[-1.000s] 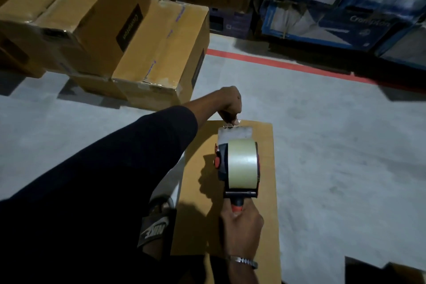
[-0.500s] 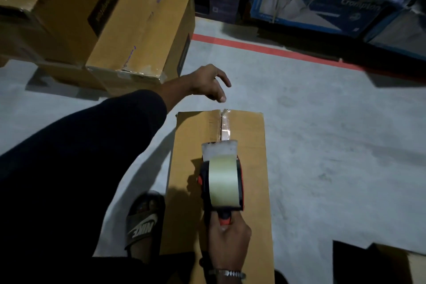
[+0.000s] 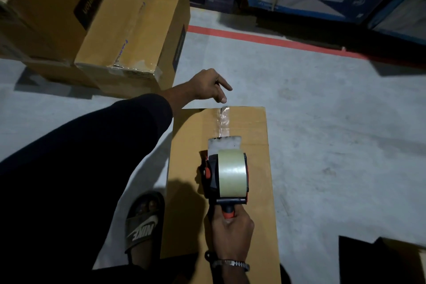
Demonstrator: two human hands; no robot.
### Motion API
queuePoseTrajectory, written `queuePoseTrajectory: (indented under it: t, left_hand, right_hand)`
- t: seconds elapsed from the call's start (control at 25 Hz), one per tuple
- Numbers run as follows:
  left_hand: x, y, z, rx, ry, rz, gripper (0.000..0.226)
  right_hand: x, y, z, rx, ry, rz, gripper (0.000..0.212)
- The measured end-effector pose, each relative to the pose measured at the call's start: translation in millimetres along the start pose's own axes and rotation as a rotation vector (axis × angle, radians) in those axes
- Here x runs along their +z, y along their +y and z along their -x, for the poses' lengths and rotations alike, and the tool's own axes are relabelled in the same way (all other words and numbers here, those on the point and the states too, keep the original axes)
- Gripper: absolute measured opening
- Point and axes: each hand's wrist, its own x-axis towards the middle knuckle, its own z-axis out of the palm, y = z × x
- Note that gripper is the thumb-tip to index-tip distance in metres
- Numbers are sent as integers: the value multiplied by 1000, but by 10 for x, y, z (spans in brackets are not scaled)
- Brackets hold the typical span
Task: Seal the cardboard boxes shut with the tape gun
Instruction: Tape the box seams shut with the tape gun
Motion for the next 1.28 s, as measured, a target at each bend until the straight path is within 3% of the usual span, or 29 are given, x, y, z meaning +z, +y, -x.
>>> queuePoseTrajectory:
  t: [0.2,0.32,0.36,0.56,0.76,0.88,1.12,1.28]
  left_hand:
    - [88,-159,-80,-120,24,-143,60]
    - [137,-137,-63,-58,30,-54,16]
    - [174,-114,-29,-49,13,-37,10]
    - [281,-208,154,-4,-20,-106,30]
    - [524,-451,266,93,189,-74,28]
    - [535,-488,236,92,181,-74,26]
    - [584,-451,218,53,240,-81,23]
    - [544,-460,182,37,238,-73,22]
  right_hand:
    - [40,44,-74,30,-8,-2,24]
    - [60,67,-86,19,6,-9,23]
    - [59,77,-94,18,7,-7,23]
    - [58,37,-126,34,-12,24,26]
    - [18,-149,-141,36,-115,165,28]
    - [-27,-263,-228,90,-165,249,32]
    - [-92,-408,-163,138,-204,335,19]
    - [-270,-160,65,195,-292,405,22]
